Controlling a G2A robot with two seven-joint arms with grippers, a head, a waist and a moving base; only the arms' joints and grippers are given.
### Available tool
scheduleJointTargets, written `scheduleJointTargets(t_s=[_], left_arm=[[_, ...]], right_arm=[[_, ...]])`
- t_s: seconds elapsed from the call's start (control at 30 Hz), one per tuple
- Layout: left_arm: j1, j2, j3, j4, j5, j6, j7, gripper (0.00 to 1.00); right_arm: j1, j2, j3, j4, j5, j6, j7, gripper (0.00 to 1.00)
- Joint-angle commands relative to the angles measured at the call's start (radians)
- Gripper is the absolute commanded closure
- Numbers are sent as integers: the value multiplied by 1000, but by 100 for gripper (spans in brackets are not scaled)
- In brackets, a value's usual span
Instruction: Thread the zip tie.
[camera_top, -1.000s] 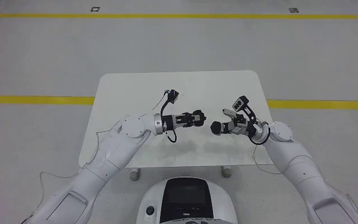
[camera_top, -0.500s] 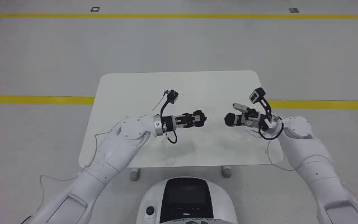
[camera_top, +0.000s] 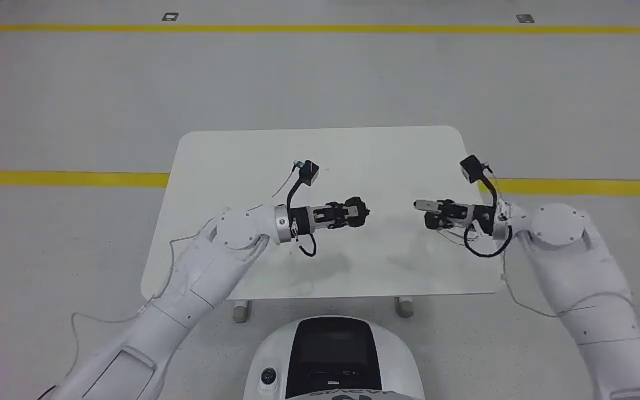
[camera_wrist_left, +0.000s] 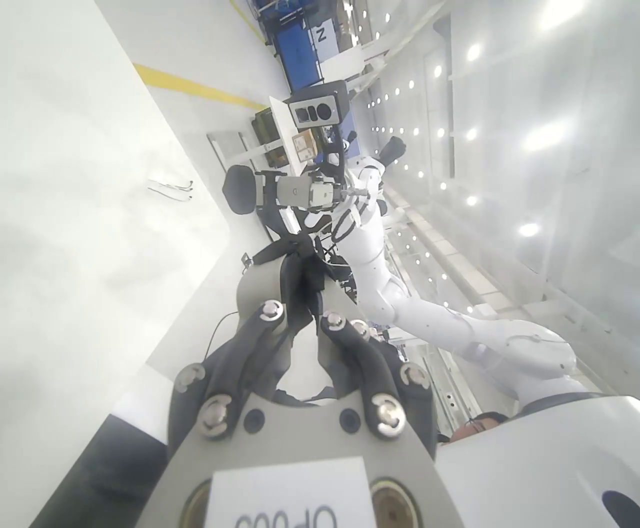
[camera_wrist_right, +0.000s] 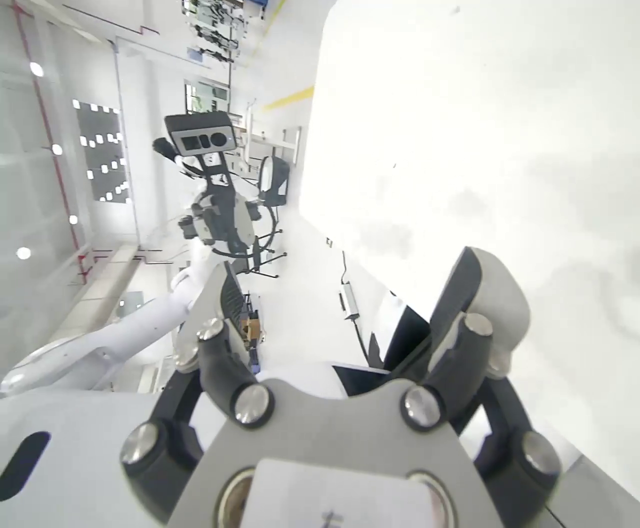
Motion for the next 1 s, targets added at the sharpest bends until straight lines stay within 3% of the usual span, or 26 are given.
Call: scheduleJointTargets(t_s=[0.0, 0.2, 0.33, 0.47, 0.53, 0.83, 0.97], left_arm=[[0, 0, 0, 0, 0, 0, 0, 100], [0, 0, 0, 0, 0, 0, 0, 100], [0, 0, 0, 0, 0, 0, 0, 100], [0, 0, 0, 0, 0, 0, 0, 100], [0, 0, 0, 0, 0, 0, 0, 100], [0, 0, 0, 0, 0, 0, 0, 100], [0, 0, 0, 0, 0, 0, 0, 100]], right_arm=[[3, 7, 13, -28, -152, 21, -6, 0], [54, 36, 40, -89, -423, 142, 130, 0], [108, 40, -8, -98, -571, 221, 198, 0], [138, 36, -55, -78, -594, 281, 249, 0], [141, 37, -79, -86, -637, 262, 271, 0], [139, 37, -79, -86, -642, 262, 263, 0], [144, 45, -89, -99, -730, 222, 296, 0]])
